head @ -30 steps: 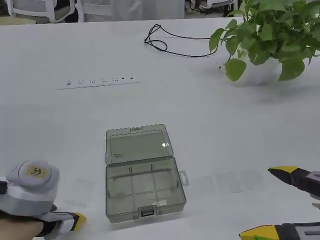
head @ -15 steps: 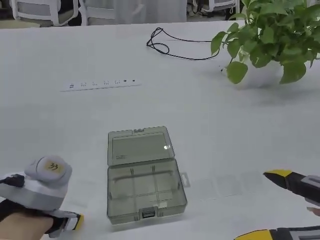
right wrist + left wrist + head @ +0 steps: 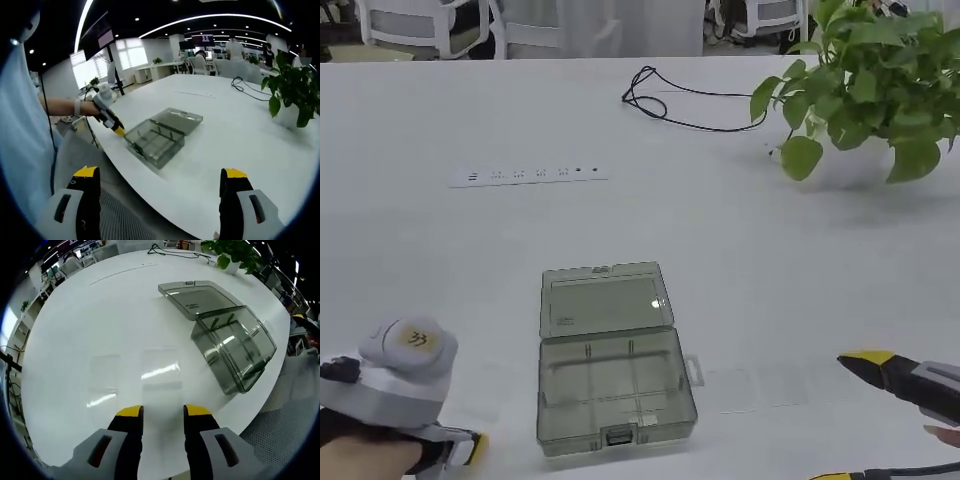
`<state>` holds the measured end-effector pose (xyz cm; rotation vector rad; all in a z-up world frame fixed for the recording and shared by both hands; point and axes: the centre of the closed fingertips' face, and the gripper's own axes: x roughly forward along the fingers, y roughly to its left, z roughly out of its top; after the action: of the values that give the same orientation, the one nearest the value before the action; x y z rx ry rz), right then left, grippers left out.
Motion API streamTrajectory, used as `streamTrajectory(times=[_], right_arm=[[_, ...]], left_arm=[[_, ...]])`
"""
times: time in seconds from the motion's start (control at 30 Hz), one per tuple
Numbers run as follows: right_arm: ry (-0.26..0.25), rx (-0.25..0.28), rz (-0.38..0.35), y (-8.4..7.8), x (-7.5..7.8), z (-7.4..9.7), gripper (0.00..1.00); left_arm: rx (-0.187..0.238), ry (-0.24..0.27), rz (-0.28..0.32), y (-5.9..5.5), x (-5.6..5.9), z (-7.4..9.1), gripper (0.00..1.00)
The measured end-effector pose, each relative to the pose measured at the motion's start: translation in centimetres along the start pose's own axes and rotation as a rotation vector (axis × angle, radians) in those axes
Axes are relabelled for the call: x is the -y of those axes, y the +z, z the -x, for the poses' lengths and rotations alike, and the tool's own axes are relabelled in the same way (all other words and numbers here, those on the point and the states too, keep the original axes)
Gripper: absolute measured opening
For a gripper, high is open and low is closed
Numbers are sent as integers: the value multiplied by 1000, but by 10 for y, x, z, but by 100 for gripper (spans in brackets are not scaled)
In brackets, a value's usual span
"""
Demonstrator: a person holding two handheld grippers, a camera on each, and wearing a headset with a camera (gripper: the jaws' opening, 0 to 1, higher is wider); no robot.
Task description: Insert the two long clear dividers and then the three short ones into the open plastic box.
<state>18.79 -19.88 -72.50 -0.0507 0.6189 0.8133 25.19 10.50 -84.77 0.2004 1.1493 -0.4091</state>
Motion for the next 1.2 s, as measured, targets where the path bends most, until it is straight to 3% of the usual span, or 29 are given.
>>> streamTrajectory(times=[0.07, 0.17, 0.3, 0.5, 0.7, 0.87, 0.97, 1.1, 1.2], right_arm=[[-20, 23, -49, 6, 3, -1, 100], [-41, 58, -66, 14, 7, -1, 100], [-87, 11, -30, 6, 20, -3, 98], [-90, 12, -58, 14, 25, -9, 97], [-53, 69, -134, 44, 16, -27, 90], [18, 130, -176, 73, 1, -45, 89], [26, 127, -176, 83, -5, -56, 89], [76, 135, -155, 100, -16, -74, 85], [89, 128, -147, 107, -21, -84, 84]], left_arm=[[3, -6, 17, 0, 0, 1, 30], [22, -15, 43, 2, -1, 4, 30], [63, -24, 68, 8, 0, 14, 30], [150, -28, 93, 25, 2, 32, 30], [246, -49, 101, 46, 16, 51, 30], [313, -71, 102, 62, 31, 63, 30], [339, -81, 99, 68, 39, 66, 30], [393, -108, 111, 80, 53, 68, 30], [406, -120, 114, 84, 61, 67, 30]])
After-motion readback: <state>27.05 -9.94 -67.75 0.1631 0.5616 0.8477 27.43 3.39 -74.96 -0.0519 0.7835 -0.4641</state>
